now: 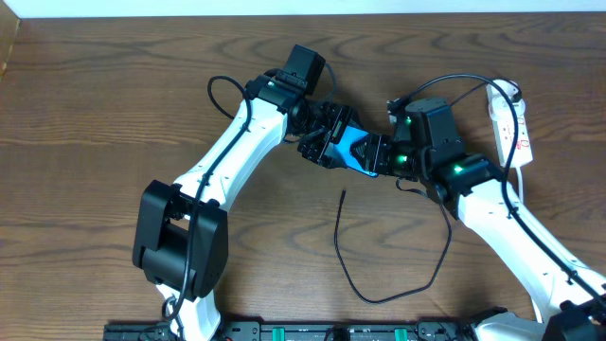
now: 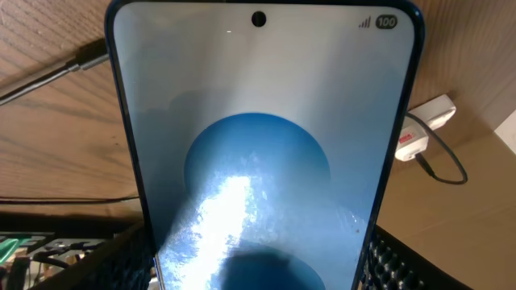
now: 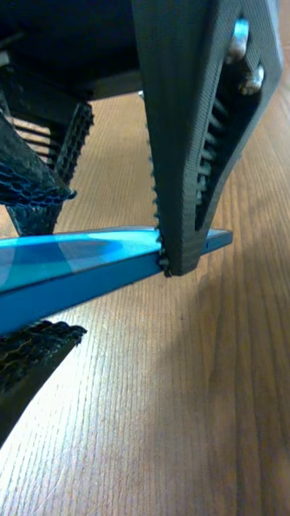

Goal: Plug charger to phone and switch on socket
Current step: 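Open the left gripper and release the phone to the right gripper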

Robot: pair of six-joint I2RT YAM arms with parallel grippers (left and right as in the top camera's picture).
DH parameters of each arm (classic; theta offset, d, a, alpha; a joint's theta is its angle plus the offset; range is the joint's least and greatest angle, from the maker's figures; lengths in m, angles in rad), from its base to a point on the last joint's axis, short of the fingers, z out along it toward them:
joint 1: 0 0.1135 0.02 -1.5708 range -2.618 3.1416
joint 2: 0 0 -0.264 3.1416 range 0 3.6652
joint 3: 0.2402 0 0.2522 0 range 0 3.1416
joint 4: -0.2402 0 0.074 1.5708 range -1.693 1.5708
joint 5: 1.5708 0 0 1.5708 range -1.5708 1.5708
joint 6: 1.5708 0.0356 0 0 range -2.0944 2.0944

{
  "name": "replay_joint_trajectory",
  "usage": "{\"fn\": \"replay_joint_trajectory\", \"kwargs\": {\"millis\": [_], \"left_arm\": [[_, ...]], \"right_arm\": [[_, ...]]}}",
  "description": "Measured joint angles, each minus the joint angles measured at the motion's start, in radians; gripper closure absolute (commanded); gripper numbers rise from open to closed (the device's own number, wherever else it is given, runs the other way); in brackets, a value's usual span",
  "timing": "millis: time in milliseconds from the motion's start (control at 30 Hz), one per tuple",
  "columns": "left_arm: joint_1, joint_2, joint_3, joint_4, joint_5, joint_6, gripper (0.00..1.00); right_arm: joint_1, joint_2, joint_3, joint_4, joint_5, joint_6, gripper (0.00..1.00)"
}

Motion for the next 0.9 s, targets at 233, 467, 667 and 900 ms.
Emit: {"fn": "replay_joint_trajectory", "kwargs": {"millis": [233,467,667,900], "left_arm": [[-0.01,0.0,0.0,0.003,0.003,0.0,0.93],[-0.012,0.0,0.0,0.003,0.002,0.0,0.93],[-0.011,0.0,0.0,0.003,0.002,0.0,0.93],[-0.011,0.0,0.0,0.004,0.002,-0.001,0.93]], "right_arm": [[0.0,0.013,0.0,0.001,0.0,-0.001,0.65],[0.0,0.013,0.0,0.003,0.0,0.002,0.75],[0.0,0.013,0.0,0.004,0.002,0.003,0.84],[0.0,0.013,0.002,0.008,-0.005,0.02,0.96]]}}
